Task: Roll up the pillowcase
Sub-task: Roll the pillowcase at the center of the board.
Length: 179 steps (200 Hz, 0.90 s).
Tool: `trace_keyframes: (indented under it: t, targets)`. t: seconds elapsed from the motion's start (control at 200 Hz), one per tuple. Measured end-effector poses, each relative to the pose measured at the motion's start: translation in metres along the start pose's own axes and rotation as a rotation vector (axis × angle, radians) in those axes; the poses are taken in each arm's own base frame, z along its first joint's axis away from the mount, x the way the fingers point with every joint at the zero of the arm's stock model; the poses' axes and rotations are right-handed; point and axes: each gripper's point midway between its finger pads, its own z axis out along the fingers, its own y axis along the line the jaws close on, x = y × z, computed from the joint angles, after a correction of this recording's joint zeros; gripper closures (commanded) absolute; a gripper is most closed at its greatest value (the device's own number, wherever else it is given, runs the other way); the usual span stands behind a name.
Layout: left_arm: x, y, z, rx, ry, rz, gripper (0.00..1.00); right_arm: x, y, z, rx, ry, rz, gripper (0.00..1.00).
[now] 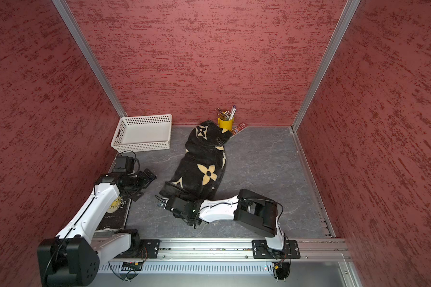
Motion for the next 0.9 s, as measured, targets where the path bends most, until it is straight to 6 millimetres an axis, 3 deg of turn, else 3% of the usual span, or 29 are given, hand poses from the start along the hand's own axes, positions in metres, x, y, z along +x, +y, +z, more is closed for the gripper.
trace_keyframes:
  t: [0.095, 0.19, 0.471, 0.701, 0.897]
  targets:
    - [0.000, 0.000, 0.000, 0.005, 0.005, -0.003, 0.00, 0.002, 0.002, 0.004, -0.001, 0.006, -0.005, 0.40]
    - [0.000, 0.000, 0.000, 0.007, 0.007, 0.001, 0.00, 0.011, 0.007, 0.013, -0.013, 0.030, -0.009, 0.48]
    - [0.001, 0.001, -0.001, 0.008, 0.012, 0.007, 0.00, 0.018, 0.008, 0.024, -0.086, 0.037, 0.089, 1.00]
    - [0.002, -0.002, -0.008, 0.031, -0.001, 0.024, 0.00, 0.020, -0.002, 0.016, -0.265, 0.032, 0.272, 1.00]
    - [0.012, -0.012, -0.015, 0.072, 0.004, 0.085, 0.08, 0.018, -0.019, 0.012, -0.444, 0.020, 0.473, 1.00]
